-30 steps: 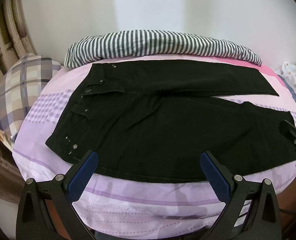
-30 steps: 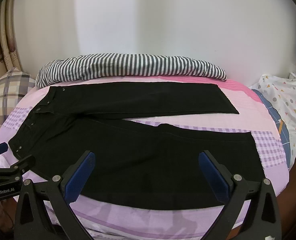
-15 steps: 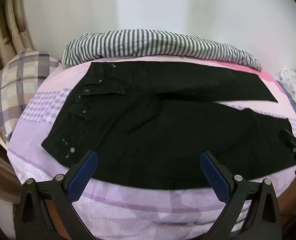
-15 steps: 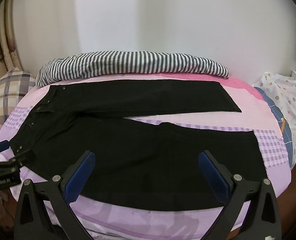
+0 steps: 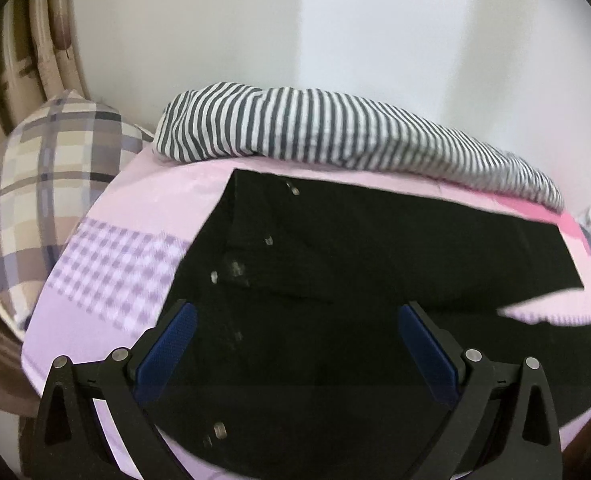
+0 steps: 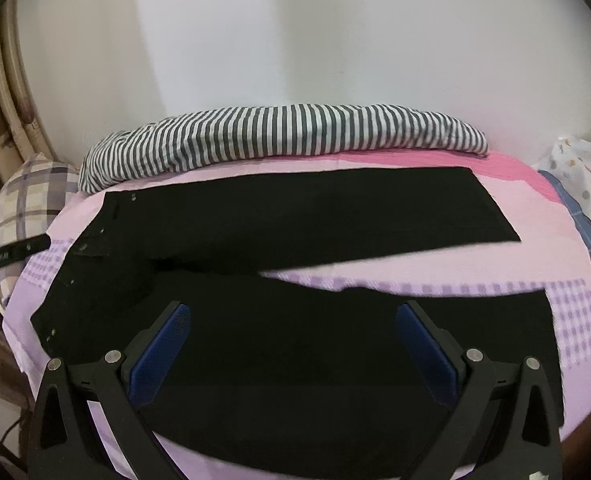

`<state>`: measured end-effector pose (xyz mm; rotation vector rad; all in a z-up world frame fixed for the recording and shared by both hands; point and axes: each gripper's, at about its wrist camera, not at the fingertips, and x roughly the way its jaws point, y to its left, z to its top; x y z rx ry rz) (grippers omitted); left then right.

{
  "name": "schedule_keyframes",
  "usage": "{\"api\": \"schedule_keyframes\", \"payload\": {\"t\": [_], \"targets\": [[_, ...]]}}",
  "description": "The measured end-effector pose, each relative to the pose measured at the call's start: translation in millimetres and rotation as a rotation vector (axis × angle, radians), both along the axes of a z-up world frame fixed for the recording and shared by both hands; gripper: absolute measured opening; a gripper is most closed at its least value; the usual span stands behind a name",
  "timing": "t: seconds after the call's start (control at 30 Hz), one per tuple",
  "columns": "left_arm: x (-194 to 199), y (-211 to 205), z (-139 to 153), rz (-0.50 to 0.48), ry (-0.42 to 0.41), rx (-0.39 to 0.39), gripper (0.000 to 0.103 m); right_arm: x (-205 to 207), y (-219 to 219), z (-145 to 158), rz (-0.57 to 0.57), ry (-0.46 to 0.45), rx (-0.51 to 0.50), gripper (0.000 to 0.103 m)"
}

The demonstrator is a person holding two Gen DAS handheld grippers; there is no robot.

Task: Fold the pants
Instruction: 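Lower the left gripper onto the trouser waistband and close on it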

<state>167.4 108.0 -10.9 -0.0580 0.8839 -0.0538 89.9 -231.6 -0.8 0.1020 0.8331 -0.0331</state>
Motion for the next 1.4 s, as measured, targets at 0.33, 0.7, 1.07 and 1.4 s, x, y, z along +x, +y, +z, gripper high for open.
{"api": "schedule_keyframes", "payload": {"t": [0.33,0.7,1.07,1.4], "targets": [[120.9,62.5,-28.5,0.021,0.115,-0.192,0.068,75.7,8.2,-19.0,0.034,0.047,0.056,0.102],[208.4,108.6,-85.9,0.059,0.26,-0.399,0.036,138.3,25.0,-54.2,0.076,0.113,0.074,0.102],[247.7,115.5,-118.3,0.023,0.356,-0.504,0.033,181.7,38.4,-65.0,0.123,0.119,0.049,0.102],[252.7,108.9,-109.5,-0.024,0.322,-0.528,0.026,216.0,38.7,-80.2,0.233,0.154,0.035,0.102]]}}
